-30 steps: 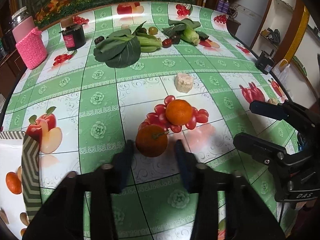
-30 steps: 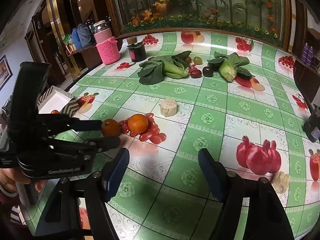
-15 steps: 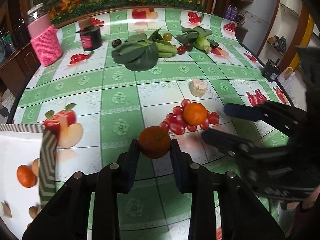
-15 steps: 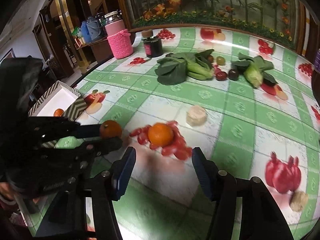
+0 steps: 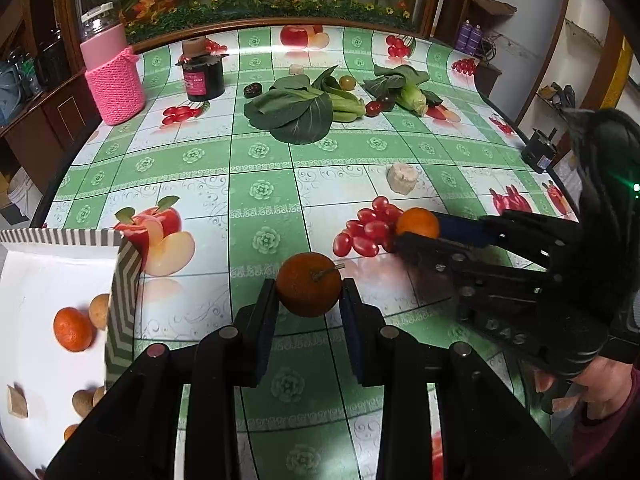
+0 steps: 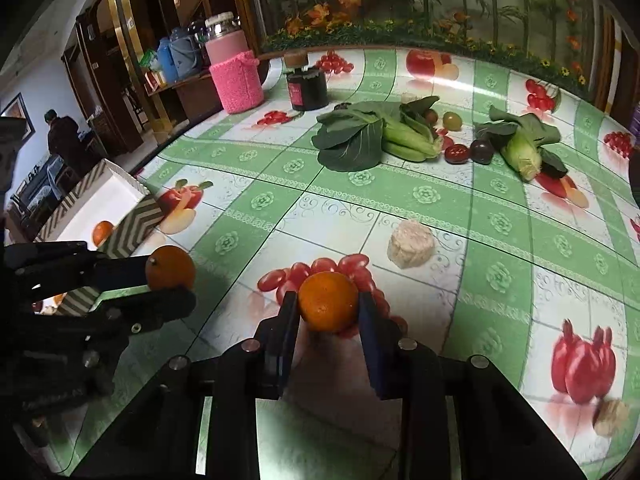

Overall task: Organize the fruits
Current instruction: 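Grasp another orange with the right gripper while the left holds its orange, then carry both oranges over the tray and open both grippers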

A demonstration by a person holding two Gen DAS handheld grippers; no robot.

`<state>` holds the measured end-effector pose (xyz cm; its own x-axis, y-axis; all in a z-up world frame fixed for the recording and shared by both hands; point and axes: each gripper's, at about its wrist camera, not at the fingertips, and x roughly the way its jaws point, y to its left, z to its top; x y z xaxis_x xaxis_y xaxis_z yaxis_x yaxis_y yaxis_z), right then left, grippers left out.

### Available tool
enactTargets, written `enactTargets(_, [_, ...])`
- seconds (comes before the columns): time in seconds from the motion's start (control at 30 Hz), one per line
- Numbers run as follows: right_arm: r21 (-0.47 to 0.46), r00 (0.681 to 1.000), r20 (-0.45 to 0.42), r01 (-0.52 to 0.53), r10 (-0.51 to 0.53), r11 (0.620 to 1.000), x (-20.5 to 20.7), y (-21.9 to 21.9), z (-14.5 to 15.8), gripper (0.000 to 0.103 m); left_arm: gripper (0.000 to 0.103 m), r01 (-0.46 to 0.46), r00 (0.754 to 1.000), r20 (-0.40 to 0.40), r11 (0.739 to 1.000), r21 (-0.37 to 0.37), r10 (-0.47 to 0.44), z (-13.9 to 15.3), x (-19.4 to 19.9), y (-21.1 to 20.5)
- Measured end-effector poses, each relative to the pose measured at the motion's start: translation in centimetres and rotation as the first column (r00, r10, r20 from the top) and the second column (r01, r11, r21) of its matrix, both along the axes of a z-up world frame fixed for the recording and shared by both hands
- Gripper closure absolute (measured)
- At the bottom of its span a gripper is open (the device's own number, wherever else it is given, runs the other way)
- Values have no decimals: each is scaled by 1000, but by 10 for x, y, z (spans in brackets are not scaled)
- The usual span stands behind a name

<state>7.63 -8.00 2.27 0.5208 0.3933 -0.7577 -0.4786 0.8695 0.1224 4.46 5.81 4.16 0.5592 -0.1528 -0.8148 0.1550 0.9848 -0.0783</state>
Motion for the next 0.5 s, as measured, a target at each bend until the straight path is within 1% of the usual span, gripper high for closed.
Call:
enactTargets(0.23, [61, 999, 21, 27, -28, 998, -33, -18, 15, 73, 75, -16, 999, 40, 1000, 11, 15, 11, -21, 4])
enactTargets(0.5, [95, 999, 37, 21, -25, 995, -68, -14, 24, 73, 75, -37, 997, 65, 999, 19, 36, 17, -46, 12])
